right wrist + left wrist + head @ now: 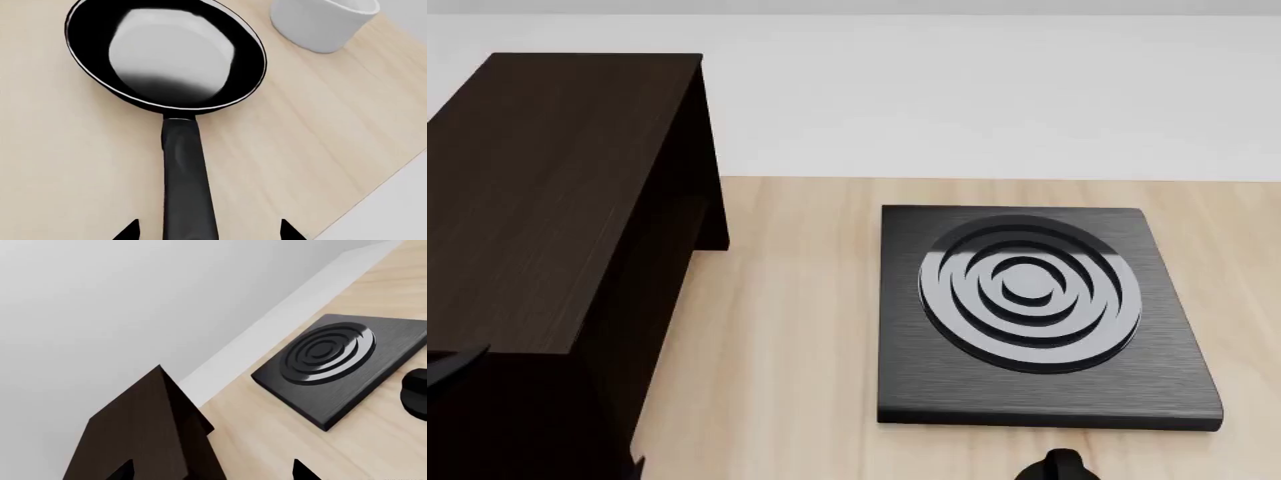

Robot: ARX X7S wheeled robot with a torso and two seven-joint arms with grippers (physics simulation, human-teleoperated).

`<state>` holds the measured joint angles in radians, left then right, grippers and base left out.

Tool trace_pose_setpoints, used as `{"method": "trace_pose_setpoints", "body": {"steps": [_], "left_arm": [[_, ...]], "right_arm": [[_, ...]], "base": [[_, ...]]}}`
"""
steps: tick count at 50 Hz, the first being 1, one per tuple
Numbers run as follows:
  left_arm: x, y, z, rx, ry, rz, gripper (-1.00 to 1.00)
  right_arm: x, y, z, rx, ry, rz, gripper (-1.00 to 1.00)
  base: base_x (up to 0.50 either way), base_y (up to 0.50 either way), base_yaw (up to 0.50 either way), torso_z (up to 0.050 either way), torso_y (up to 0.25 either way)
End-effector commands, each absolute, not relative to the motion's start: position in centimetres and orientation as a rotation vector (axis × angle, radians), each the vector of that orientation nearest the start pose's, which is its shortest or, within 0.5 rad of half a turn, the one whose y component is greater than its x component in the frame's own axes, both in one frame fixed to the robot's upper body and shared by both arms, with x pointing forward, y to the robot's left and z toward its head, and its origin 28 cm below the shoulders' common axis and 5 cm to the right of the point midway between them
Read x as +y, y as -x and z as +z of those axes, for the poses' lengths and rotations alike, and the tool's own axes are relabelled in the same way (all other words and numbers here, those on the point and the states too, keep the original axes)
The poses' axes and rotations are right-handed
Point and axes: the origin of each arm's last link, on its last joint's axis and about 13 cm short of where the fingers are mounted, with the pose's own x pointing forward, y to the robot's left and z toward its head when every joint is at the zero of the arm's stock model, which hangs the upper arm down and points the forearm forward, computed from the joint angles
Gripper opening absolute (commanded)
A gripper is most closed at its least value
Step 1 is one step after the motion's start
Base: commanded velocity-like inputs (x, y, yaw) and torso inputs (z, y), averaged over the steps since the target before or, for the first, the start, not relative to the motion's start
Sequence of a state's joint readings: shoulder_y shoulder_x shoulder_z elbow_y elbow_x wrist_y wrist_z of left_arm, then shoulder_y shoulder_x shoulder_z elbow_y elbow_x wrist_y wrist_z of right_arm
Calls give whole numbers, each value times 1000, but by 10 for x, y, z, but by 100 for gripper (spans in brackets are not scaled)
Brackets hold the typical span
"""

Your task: Put the frying pan under the cabinet shelf.

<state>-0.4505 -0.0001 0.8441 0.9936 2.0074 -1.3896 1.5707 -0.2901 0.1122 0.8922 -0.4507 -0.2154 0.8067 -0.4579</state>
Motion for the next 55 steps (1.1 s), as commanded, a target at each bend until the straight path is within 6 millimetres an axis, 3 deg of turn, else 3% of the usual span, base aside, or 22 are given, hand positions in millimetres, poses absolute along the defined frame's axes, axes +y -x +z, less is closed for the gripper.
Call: {"method": "trace_pose_setpoints", "body": {"steps": [1,37,38,49,55], "left_arm": [[200,-123,218,-7,-604,-319,100],[197,-121,217,-11,-620,-358,100],[197,-121,217,-11,-622,-359,100],[198,-123,218,-19,-610,-358,100],[198,-121,217,-24,-594,-355,100]], "right_arm": [[-277,-52,45,657,93,-555,100],[-283,-79,28,704,78,-510,100],[-283,-79,28,703,79,-511,-100],[-283,-74,34,664,51,-522,-100],[-275,-82,42,619,71,-489,-100]], "base": [[0,0,0,0,0],[0,0,0,0,0],[0,0,0,0,0],[1,0,0,0,0],[0,0,0,0,0]]}}
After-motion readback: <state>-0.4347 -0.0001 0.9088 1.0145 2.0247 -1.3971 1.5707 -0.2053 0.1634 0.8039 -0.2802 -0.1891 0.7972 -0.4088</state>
